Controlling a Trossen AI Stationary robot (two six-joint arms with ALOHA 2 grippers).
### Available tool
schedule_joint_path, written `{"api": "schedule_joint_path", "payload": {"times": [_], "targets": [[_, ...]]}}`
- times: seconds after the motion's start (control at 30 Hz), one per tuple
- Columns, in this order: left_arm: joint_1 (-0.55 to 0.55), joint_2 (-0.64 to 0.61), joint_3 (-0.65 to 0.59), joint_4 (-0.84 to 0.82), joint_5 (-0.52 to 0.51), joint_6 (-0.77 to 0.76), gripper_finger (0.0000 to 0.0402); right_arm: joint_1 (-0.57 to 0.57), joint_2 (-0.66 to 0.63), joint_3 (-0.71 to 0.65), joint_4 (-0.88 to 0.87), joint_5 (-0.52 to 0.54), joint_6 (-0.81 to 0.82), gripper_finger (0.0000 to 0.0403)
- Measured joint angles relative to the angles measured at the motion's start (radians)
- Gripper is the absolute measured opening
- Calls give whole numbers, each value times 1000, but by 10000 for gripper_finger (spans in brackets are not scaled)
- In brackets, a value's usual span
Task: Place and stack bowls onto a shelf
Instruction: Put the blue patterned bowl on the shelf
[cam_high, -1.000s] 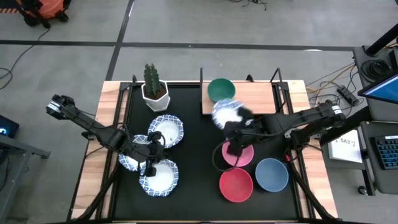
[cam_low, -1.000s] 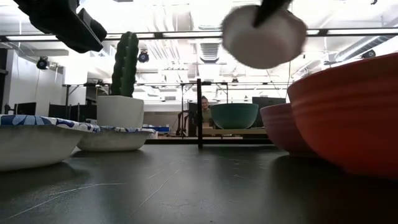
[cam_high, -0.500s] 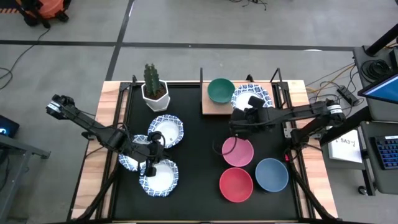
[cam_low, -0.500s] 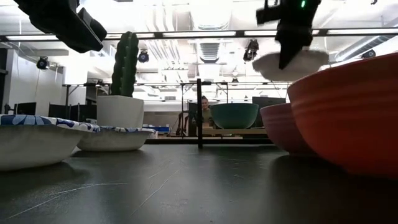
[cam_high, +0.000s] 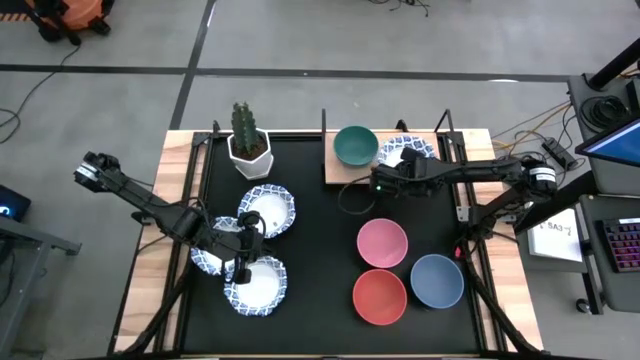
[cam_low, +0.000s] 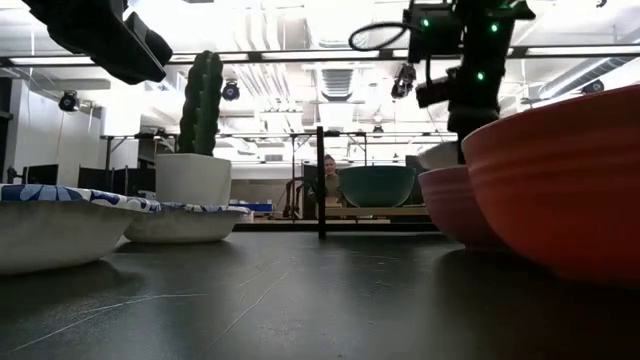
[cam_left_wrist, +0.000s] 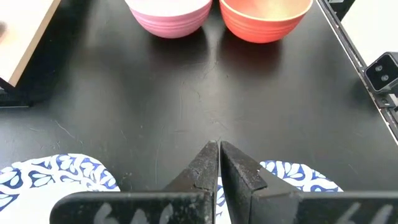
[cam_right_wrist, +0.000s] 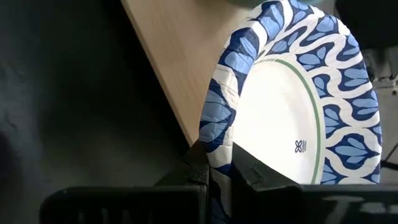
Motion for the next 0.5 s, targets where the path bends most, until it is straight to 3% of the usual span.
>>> {"api": "schedule_joint_path", "payload": {"times": [0.3, 0.5], "targets": [[0, 0, 0, 1, -1, 0, 0, -122, -49, -140, 223, -63, -93, 13], [-1, 0, 0, 1, -22, 0, 0, -210, -43, -148, 250, -94, -130, 20]]}}
